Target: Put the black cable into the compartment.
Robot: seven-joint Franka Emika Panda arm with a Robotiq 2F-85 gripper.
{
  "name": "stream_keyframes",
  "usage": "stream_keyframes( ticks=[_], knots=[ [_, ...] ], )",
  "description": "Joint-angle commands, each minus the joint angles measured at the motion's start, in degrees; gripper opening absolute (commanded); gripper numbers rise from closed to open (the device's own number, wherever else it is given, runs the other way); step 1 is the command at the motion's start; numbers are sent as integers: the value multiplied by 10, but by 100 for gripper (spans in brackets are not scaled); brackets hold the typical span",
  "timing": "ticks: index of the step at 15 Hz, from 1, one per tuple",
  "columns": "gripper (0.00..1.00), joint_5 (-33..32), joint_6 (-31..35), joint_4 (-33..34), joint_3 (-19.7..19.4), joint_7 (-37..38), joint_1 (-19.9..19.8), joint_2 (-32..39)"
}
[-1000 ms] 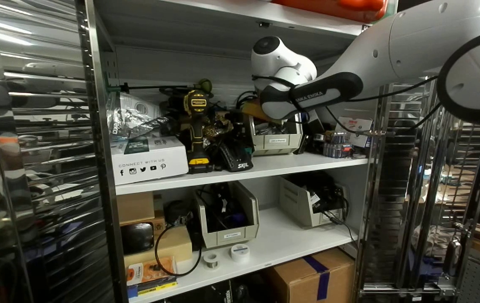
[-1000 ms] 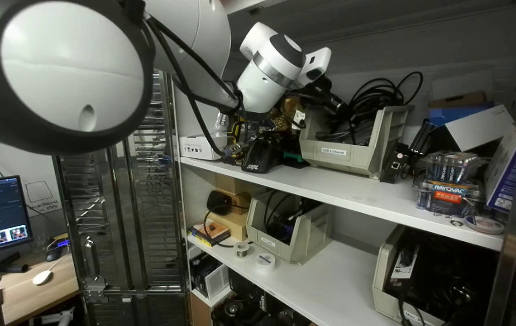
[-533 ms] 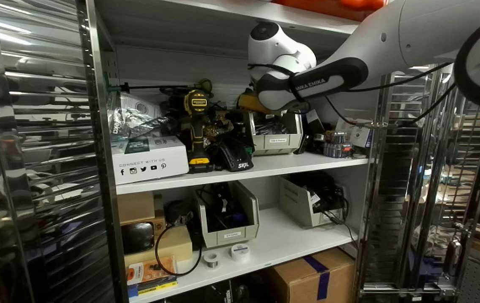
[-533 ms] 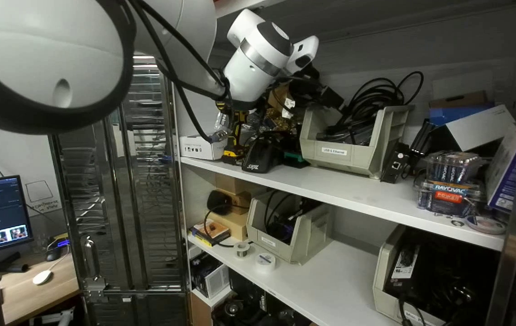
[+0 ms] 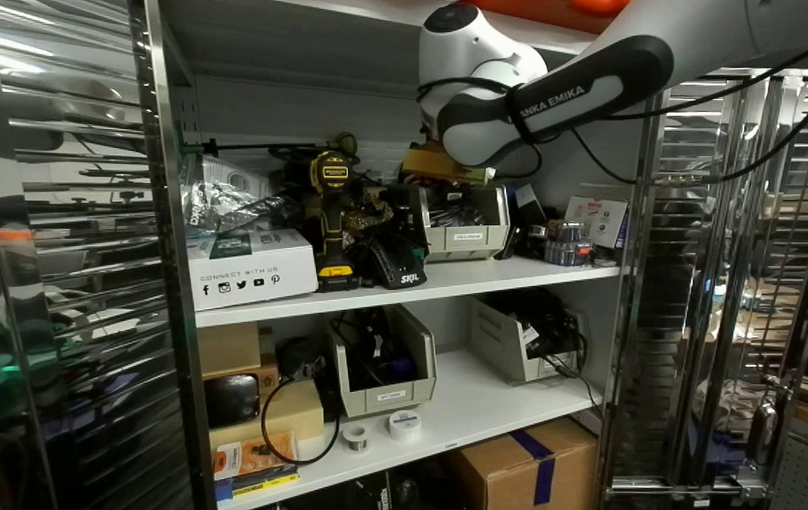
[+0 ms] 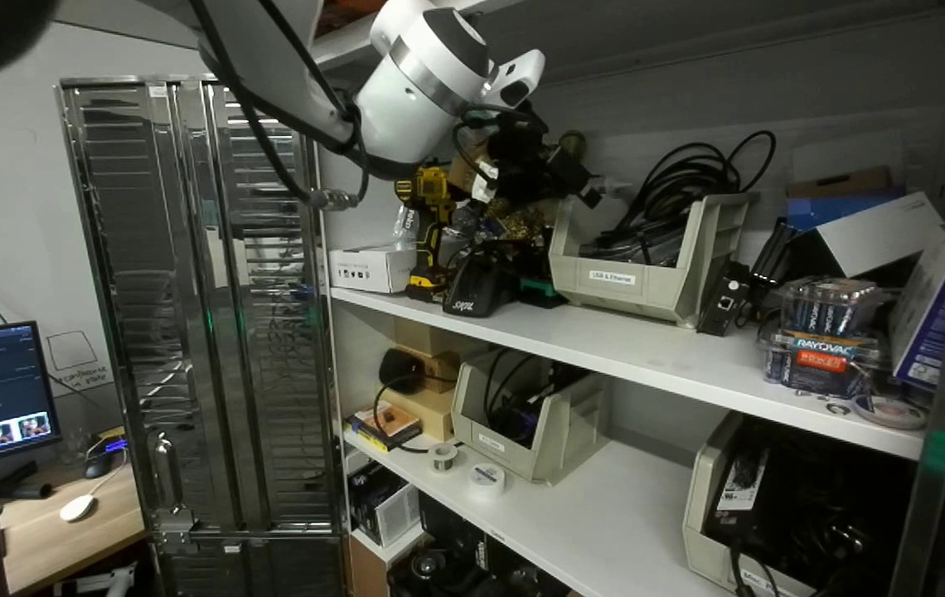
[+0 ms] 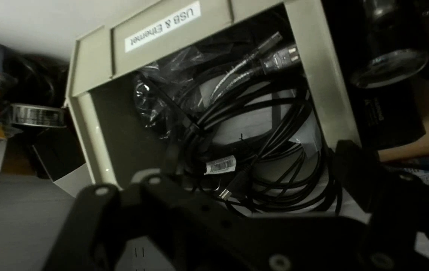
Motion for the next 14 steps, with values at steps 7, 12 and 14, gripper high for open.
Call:
stream_keyframes(
  ticks=[7,12,14],
  knots=[
    [100,216,-4,-331,2,-172,32,-236],
    [100,429,-17,-472,-7,-339,41,-378],
    [100,518,-50,-501,-20,-416,47,-430]
  ],
)
